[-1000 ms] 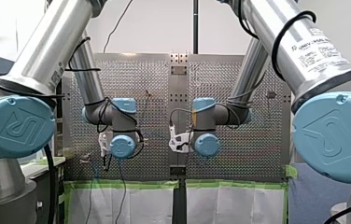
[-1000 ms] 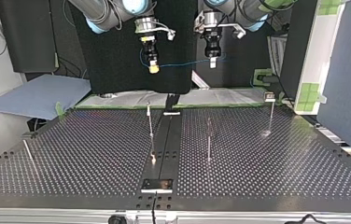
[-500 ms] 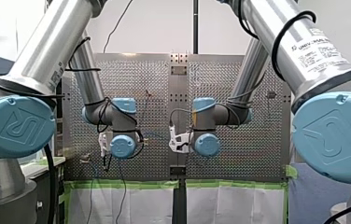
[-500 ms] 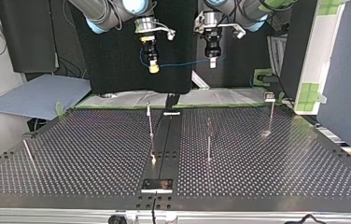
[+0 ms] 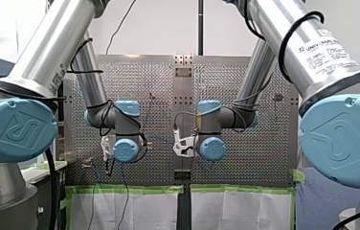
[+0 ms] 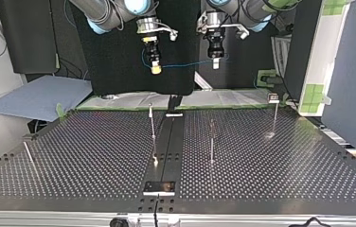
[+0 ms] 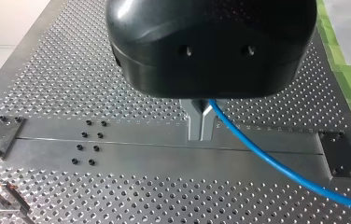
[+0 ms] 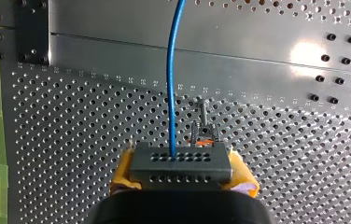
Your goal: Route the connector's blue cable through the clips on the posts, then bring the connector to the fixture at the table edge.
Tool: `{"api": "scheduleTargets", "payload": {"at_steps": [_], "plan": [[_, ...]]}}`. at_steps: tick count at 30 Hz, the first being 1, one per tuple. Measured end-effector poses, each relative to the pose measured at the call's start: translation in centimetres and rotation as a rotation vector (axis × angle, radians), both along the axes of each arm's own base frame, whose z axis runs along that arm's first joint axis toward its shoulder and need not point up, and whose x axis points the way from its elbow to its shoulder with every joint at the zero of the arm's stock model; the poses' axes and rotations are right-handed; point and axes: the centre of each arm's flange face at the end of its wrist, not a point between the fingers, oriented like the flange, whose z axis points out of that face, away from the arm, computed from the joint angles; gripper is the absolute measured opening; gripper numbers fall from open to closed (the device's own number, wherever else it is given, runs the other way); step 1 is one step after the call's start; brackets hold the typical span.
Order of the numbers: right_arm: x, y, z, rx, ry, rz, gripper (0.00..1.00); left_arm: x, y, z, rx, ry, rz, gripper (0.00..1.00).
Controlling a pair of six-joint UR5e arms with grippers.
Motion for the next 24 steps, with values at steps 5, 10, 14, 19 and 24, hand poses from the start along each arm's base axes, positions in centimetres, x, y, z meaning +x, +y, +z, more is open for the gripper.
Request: {"api": "scheduleTargets", "payload": {"at_steps": [5,10,14,19,24], "plan": [[0.0,0.0,0.0,0.000,0.000,0.000,0.00,0.0,0.0,0.0,0.000,0.000,0.000,0.00],[0.3,0.2,-0.2,0.009,-0.001,0.000,0.00,-0.9,-0.4,-0.8,-0.012,0.008,-0.036,0.00],[1.2,1.0,-0.2,0.030,-0.013,-0.002,0.00,-1.4,-1.6,-0.4,-0.059,-0.019,-0.079,0.00],[1.8,2.1,1.4,0.054,-0.045,0.009,0.00,-1.3,-2.5,1.3,-0.134,-0.074,-0.101,0.00],[1.7,2.1,3.5,0.079,-0.086,0.020,0.00,-0.9,-2.3,2.9,-0.177,-0.105,-0.077,0.00]]}}
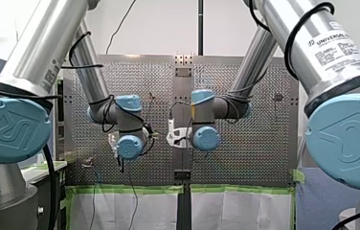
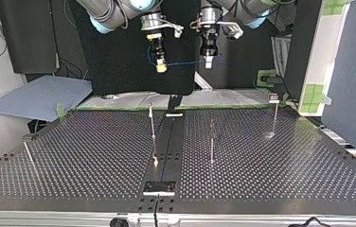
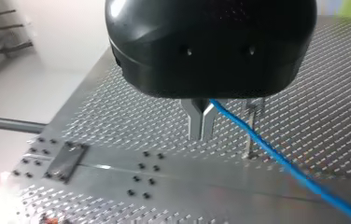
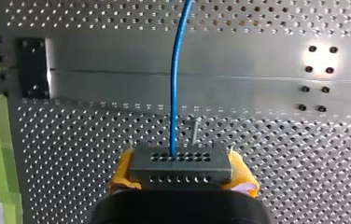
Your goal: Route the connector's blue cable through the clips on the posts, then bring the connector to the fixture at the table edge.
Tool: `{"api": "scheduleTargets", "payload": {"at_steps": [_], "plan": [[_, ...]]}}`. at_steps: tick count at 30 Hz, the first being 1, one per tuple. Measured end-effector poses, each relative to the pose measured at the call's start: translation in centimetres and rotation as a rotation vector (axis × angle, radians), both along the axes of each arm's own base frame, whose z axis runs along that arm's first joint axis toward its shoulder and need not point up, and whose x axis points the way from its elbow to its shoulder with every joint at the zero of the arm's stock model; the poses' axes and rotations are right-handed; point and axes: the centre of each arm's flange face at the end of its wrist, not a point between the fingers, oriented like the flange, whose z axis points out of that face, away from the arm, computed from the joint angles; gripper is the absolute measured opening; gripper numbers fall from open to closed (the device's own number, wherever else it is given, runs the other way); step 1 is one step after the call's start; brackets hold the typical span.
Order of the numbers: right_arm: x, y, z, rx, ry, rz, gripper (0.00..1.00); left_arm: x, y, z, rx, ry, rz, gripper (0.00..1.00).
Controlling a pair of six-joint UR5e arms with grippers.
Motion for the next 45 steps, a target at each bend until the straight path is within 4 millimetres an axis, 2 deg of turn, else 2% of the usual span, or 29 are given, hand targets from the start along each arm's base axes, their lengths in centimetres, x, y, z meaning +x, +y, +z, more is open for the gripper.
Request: {"api": "scheduleTargets", "payload": {"at_steps": [8,13,21,28,35,41,45], "plan": [[-0.5,-1.5,3.5,0.016,-0.075,-0.023,0.00,2.1,1.4,2.9,0.012,-0.028,0.065,0.00],[-0.2,-2.9,6.8,-0.009,-0.109,-0.034,0.00,3.9,2.4,4.7,0.027,-0.047,0.103,0.00],[-0.6,-5.1,11.2,-0.058,-0.154,-0.045,0.00,5.7,2.1,8.1,0.011,-0.088,0.118,0.00],[-0.9,-7.5,12.4,-0.079,-0.169,-0.048,0.00,7.5,1.6,10.0,0.020,-0.097,0.125,0.00],[-0.7,-9.3,12.4,-0.075,-0.162,-0.047,0.00,9.7,1.6,11.6,0.031,-0.099,0.133,0.00],[-0.4,-10.9,11.8,-0.063,-0.148,-0.039,0.00,12.0,2.4,12.9,0.043,-0.097,0.147,0.00],[-0.1,-12.2,12.5,-0.073,-0.158,-0.029,0.00,12.8,3.3,12.9,0.061,-0.080,0.149,0.00]]}}
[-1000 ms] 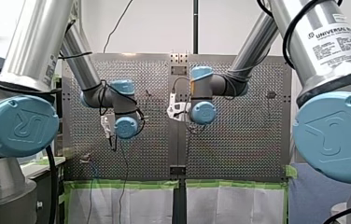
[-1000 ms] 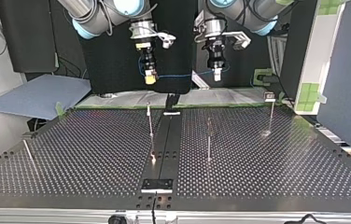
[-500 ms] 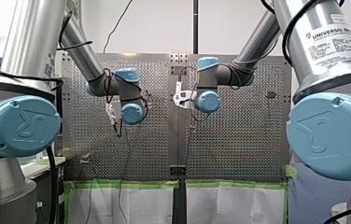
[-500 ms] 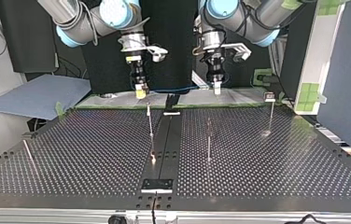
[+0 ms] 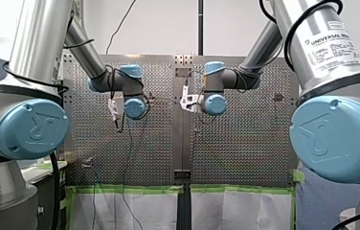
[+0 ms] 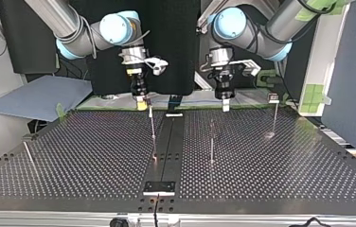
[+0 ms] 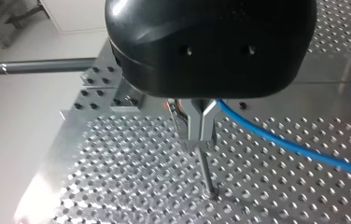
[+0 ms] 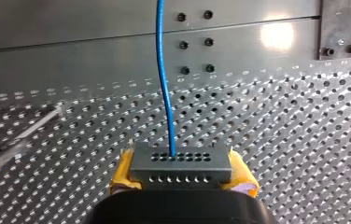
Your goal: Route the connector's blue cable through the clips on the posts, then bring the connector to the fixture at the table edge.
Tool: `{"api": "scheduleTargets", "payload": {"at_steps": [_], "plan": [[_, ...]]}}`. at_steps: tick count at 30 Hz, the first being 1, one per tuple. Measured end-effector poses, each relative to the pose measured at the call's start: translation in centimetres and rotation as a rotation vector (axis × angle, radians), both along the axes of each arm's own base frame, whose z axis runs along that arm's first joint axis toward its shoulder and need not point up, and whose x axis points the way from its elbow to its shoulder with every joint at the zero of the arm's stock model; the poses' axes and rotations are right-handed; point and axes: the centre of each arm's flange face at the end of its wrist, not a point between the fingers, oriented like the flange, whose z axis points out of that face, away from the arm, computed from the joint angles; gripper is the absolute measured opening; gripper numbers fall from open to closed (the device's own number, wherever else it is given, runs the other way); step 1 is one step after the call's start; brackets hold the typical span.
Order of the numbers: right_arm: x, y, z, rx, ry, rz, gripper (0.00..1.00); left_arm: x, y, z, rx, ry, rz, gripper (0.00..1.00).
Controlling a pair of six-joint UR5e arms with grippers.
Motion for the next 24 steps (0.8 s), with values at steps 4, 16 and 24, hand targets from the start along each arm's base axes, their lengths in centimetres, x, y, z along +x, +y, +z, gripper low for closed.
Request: {"api": "scheduleTargets", "payload": {"at_steps": [4,16,24], "plan": [[0.3,-1.2,1.2,-0.021,-0.017,0.003,0.00,0.7,1.0,-0.2,0.022,0.023,0.004,0.00],[0.9,-3.3,3.4,-0.044,-0.032,0.026,0.00,3.6,3.4,1.0,0.035,0.011,0.017,0.00],[1.1,-3.7,3.8,-0.045,-0.034,0.031,0.00,4.6,3.4,1.7,0.040,0.000,-0.007,0.00]]}}
